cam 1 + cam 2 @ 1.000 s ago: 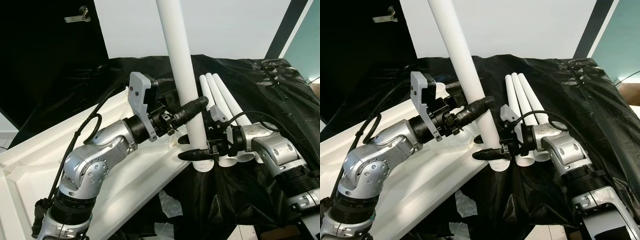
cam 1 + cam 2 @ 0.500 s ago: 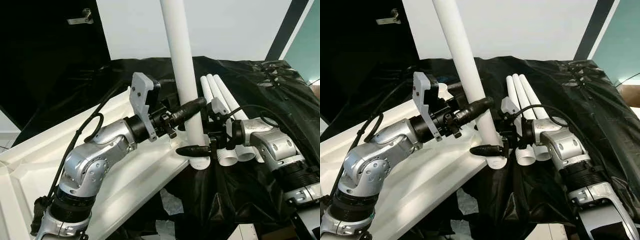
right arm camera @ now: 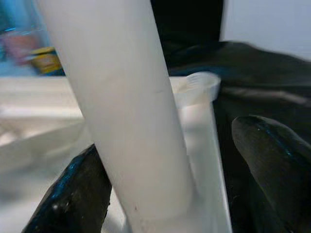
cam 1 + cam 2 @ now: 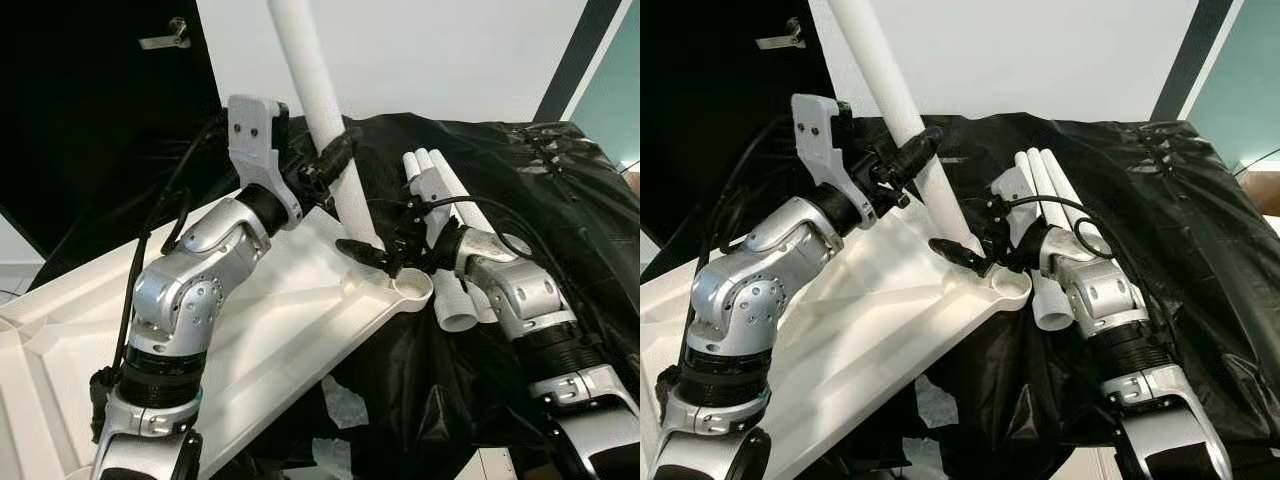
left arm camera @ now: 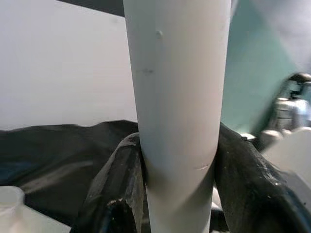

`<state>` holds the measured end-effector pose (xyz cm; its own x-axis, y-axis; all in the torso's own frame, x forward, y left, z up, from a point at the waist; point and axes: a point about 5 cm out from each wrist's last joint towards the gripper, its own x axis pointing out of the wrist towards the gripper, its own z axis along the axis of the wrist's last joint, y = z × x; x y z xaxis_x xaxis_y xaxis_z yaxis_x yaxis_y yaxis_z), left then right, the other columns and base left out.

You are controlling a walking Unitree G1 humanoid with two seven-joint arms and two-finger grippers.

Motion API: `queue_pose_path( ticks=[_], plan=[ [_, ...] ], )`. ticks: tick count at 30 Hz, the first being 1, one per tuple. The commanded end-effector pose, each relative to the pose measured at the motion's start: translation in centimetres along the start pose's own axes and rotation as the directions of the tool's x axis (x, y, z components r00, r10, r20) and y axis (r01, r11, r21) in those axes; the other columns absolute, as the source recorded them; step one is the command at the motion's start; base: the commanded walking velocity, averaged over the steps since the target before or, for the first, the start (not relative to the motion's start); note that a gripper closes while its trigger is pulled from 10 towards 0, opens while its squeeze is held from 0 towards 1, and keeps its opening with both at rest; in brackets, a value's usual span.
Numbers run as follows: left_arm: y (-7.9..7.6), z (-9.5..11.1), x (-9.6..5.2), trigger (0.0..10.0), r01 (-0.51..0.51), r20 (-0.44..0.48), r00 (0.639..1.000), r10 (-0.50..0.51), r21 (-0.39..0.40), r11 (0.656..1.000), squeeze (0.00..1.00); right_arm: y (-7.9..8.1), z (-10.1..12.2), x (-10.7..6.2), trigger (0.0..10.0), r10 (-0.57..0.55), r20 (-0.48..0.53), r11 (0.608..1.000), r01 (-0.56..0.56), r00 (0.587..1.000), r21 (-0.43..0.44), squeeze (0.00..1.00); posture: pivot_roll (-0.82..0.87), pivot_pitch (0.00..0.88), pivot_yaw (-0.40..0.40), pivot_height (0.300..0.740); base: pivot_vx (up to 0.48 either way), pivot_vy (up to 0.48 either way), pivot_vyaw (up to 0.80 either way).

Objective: Building children table

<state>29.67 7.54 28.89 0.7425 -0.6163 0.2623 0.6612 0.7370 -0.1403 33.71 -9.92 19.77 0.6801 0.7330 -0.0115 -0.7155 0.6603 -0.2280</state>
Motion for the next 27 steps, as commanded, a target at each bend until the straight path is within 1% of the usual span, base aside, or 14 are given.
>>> queue_pose_path(
  ticks=[1,3,4,5,7,9,11,12,13,14,21,22,25,27],
  plan=[
    [0.2,0.3,0.1,10.0,-0.039,0.003,0.999,0.039,0.011,0.999,0.00,-0.1,0.0,-0.2,10.0,-0.053,-0.006,0.998,0.053,0.999,-0.039,0.00,0.08,0.007,0.014,0.740,0.000,0.000,0.00],
    [0.2,0.3,0.2,10.0,-0.046,0.004,0.999,0.046,0.008,0.999,0.00,0.1,0.1,0.1,10.0,-0.077,-0.005,0.996,0.077,0.997,-0.047,0.00,0.08,0.010,0.013,0.740,0.000,0.000,0.00],
    [0.0,0.3,0.5,10.0,-0.065,0.008,0.998,0.065,-0.003,0.998,0.00,0.5,0.1,0.7,10.0,-0.126,-0.002,0.990,0.125,0.992,-0.065,0.00,0.08,0.011,0.013,0.740,0.000,0.000,0.00],
    [-0.1,0.3,0.7,10.0,-0.075,0.012,0.997,0.075,-0.007,0.997,0.00,0.6,0.1,0.9,10.0,-0.146,0.000,0.986,0.145,0.989,-0.076,0.00,0.08,0.011,0.013,0.740,0.000,0.000,0.00],
    [-0.1,0.5,1.1,10.0,-0.110,0.028,0.993,0.111,-0.013,0.994,0.00,1.0,0.2,1.4,10.0,-0.187,0.008,0.980,0.187,0.982,-0.072,0.00,0.08,0.011,0.011,0.740,0.000,0.000,0.00],
    [-0.1,0.5,1.1,10.0,-0.110,0.028,0.993,0.111,-0.013,0.994,0.00,1.0,0.2,1.4,10.0,-0.187,0.008,0.980,0.187,0.982,-0.072,0.00,0.08,0.011,0.011,0.740,0.000,0.000,0.00],
    [-0.4,0.6,1.4,10.0,-0.130,0.035,0.991,0.131,-0.024,0.991,0.00,1.5,0.2,1.9,10.0,-0.227,0.013,0.970,0.227,0.974,-0.081,0.00,0.08,0.014,0.007,0.740,0.000,0.000,0.00],
    [-0.4,0.6,1.4,10.0,-0.130,0.035,0.991,0.131,-0.024,0.991,0.00,1.5,0.2,1.9,10.0,-0.227,0.013,0.970,0.227,0.974,-0.081,0.00,0.08,0.014,0.007,0.740,0.000,0.000,0.00],
    [-1.0,0.7,1.8,10.0,-0.136,0.042,0.990,0.137,-0.026,0.990,0.00,2.4,0.2,2.5,10.0,-0.248,0.016,0.964,0.248,0.969,-0.096,0.00,0.08,0.015,0.007,0.740,0.000,0.000,0.00],
    [-1.3,0.7,2.1,10.0,-0.136,0.045,0.990,0.137,-0.029,0.990,0.00,2.7,0.3,2.8,10.0,-0.261,0.017,0.961,0.261,0.965,-0.092,0.00,0.08,0.016,0.007,0.740,0.000,0.000,0.00],
    [-2.1,0.7,2.5,10.0,-0.135,0.049,0.989,0.137,-0.036,0.990,0.00,3.1,0.5,3.2,10.0,-0.300,0.022,0.950,0.300,0.954,-0.082,0.00,0.08,0.020,0.006,0.740,0.000,0.000,0.00],
    [-2.4,0.7,2.7,10.0,-0.138,0.052,0.989,0.140,-0.038,0.990,0.00,3.1,0.6,3.3,10.0,-0.315,0.023,0.945,0.316,0.949,-0.088,0.00,0.09,0.021,0.006,0.740,0.000,0.000,0.00],
    [-2.6,0.7,2.9,10.0,-0.138,0.054,0.989,0.140,-0.040,0.990,0.00,3.0,0.6,3.4,10.0,-0.328,0.021,0.940,0.329,0.944,-0.087,0.00,0.09,0.024,0.007,0.740,0.000,0.000,0.00],
    [-3.1,0.9,3.2,10.0,-0.143,0.061,0.988,0.145,-0.036,0.989,0.00,2.8,0.6,3.5,10.0,-0.356,0.018,0.930,0.356,0.934,-0.093,0.00,0.09,0.029,0.008,0.740,0.000,0.000,0.00]
  ],
)
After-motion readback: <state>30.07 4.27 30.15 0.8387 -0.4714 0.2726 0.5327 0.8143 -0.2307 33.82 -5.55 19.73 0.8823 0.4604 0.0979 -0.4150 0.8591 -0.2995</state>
